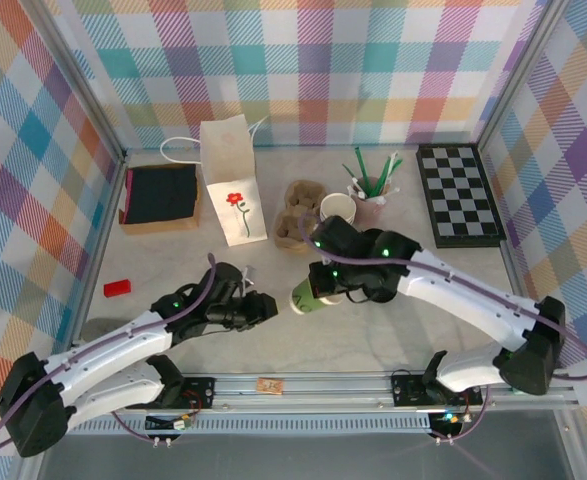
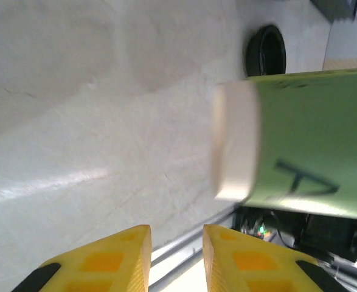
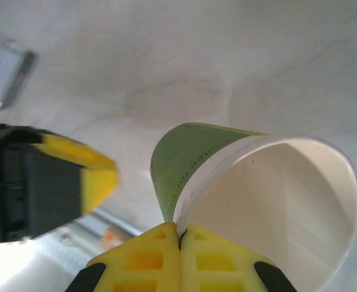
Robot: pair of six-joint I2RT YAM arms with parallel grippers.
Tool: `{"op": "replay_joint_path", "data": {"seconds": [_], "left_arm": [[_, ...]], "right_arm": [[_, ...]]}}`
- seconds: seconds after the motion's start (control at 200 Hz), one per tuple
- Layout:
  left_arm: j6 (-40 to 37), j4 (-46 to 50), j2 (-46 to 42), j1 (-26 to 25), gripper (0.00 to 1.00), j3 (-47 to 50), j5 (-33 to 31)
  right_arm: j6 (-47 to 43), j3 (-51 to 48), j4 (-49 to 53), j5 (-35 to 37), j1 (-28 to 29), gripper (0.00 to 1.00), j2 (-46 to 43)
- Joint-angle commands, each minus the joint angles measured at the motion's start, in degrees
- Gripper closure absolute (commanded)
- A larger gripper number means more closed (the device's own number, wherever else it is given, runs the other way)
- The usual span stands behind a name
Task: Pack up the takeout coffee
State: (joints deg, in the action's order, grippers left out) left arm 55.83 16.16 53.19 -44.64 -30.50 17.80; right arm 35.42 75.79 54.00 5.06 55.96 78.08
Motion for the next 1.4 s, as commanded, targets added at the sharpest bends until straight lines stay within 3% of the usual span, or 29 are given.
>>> {"op": "replay_joint_path", "data": {"seconds": [0.0, 0.235, 0.906, 1.396], "left_arm": [[-2.93, 6.95, -2.81, 2.26, 0.71, -2.09, -2.67], [-4.74, 8.86, -4.28, 5.39, 0.72, -2.96, -1.65], [-7.40, 11.56, -5.51, 7.82, 0.72, -3.95, -1.11], [-9.25, 13.78, -5.77, 8.96, 0.72, -5.86, -1.54]], "right_arm": [[-6.17, 5.65, 17.07, 12.53, 0.62, 1.00, 5.25], [-5.17, 12.43, 24.27, 19.60, 3.16, 1.00, 14.85], [-7.61, 13.74, 17.15, 13.22, 4.02, 0.90, 24.89], [-8.01, 19.82, 21.65, 11.96, 4.85, 0.64, 23.31]]}}
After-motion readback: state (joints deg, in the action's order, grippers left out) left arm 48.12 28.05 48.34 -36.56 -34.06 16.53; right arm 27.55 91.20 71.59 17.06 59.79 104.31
